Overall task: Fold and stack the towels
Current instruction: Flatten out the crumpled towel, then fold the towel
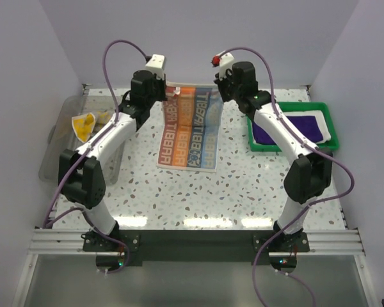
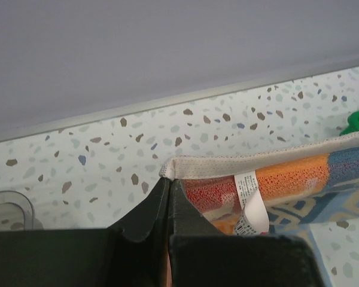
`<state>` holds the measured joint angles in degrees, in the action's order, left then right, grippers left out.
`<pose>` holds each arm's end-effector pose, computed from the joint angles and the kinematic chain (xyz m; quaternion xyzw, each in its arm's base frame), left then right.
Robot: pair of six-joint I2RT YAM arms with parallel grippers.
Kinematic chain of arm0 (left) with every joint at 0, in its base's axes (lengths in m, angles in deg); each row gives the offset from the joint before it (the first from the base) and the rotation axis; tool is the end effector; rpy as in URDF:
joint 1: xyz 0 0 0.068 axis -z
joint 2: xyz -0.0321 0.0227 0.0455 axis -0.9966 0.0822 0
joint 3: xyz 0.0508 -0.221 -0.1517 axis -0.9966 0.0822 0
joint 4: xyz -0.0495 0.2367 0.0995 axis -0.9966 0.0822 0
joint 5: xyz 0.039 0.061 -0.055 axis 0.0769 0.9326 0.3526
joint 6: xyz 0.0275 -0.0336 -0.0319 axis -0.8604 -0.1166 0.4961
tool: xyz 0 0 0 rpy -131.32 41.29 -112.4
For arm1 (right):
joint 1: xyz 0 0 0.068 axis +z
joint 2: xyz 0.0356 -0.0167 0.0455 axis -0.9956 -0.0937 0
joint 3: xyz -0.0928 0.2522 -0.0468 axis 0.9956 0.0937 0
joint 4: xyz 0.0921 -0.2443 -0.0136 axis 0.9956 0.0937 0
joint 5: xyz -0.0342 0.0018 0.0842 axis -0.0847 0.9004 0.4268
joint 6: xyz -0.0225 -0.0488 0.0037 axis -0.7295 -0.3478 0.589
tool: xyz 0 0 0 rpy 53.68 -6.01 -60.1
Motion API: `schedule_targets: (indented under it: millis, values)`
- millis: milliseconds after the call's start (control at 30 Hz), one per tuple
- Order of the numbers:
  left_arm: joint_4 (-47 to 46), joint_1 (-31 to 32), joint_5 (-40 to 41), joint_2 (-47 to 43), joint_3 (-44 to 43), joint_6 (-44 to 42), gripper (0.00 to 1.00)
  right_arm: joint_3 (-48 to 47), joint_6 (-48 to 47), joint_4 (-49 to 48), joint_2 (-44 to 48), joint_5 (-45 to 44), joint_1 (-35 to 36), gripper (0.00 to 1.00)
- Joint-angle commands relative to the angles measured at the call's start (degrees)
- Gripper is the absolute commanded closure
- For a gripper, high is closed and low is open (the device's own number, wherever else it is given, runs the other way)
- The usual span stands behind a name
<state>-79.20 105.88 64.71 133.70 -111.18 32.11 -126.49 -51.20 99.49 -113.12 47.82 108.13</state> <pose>0.3933 -0.1434 0.3537 0.0585 0.7782 -0.1021 0.6169 0.3939 0.1703 0.3759 -0.2438 0.7892 0.0460 0.5618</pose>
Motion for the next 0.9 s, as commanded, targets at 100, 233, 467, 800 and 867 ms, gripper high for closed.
schedule_targets:
  millis: [100, 233, 467, 800, 867]
  values:
    - [-5.9, -1.7, 0.8, 1.7, 3.6, -2.7, 1.00, 5.0, -3.9, -3.6, -1.1, -2.4, -0.9, 1.00]
    - [-5.5, -2.7, 0.6, 5.4, 0.6, -2.8, 1.00, 3.1, -4.9, -5.2, -4.4, -4.7, -0.9, 1.00]
    - [-1.6, -4.2, 0.7, 13.8, -10.8, -1.9, 1.00, -6.6, -8.3, -6.7, -11.3, -12.0, -0.9, 1.00]
    - [-1.4, -5.0, -0.2, 15.5, -15.8, -0.1, 1.00, -7.9, -10.7, -11.1, -12.1, -16.4, -0.8, 1.00]
    - [-1.4, -5.0, -1.7, 14.7, -14.6, 0.1, 1.00, -6.9, -10.8, -9.9, -11.7, -14.5, -0.8, 1.00]
